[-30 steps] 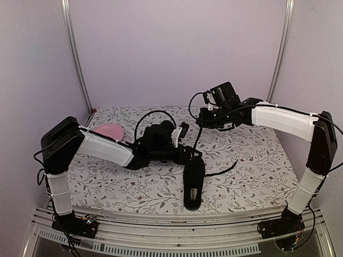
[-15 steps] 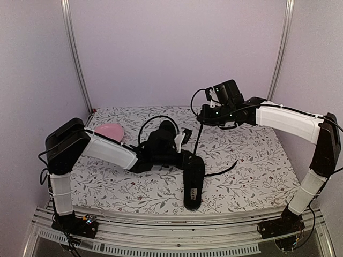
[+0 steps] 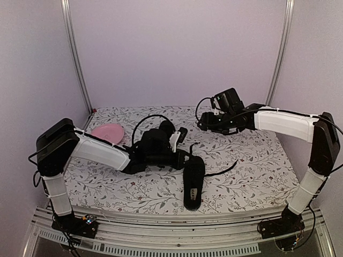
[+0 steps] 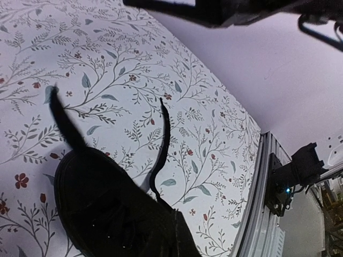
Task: Tie the shoes
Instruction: Pass from the right arm to the left, then pick up the shoelace from the center of the board.
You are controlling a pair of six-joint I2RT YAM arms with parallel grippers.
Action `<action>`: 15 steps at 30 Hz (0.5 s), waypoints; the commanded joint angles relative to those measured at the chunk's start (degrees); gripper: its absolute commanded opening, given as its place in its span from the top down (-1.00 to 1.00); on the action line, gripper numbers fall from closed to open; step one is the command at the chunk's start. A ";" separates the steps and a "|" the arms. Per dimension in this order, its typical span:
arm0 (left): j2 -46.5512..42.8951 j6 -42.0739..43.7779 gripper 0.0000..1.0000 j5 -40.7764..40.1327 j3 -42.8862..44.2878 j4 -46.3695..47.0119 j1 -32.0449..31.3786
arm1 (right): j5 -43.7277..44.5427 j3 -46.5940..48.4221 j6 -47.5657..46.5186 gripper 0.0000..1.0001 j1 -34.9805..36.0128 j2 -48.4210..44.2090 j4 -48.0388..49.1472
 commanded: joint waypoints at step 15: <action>-2.08 -0.13 1.00 3.23 -1.48 -3.22 -0.45 | 13.03 -22.09 13.53 -0.33 -4.33 -2.02 -11.68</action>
